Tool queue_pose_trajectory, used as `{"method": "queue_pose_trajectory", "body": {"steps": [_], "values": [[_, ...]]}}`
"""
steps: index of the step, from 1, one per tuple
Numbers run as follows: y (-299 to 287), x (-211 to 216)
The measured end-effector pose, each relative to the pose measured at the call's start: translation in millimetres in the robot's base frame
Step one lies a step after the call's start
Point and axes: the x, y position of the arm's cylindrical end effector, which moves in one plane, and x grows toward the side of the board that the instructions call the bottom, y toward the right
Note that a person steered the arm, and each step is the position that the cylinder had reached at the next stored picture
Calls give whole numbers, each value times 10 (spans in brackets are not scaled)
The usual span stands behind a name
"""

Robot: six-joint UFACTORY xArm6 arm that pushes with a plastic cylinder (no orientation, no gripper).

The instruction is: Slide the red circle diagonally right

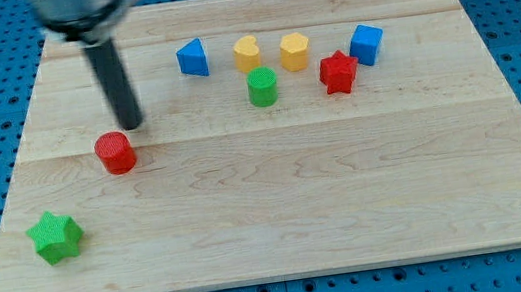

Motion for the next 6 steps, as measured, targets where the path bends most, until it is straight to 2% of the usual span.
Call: {"method": "queue_pose_trajectory", "body": {"steps": [2, 3, 4, 5, 6], "values": [[571, 462], [895, 196], [1, 91], [-298, 282], [341, 437]]}}
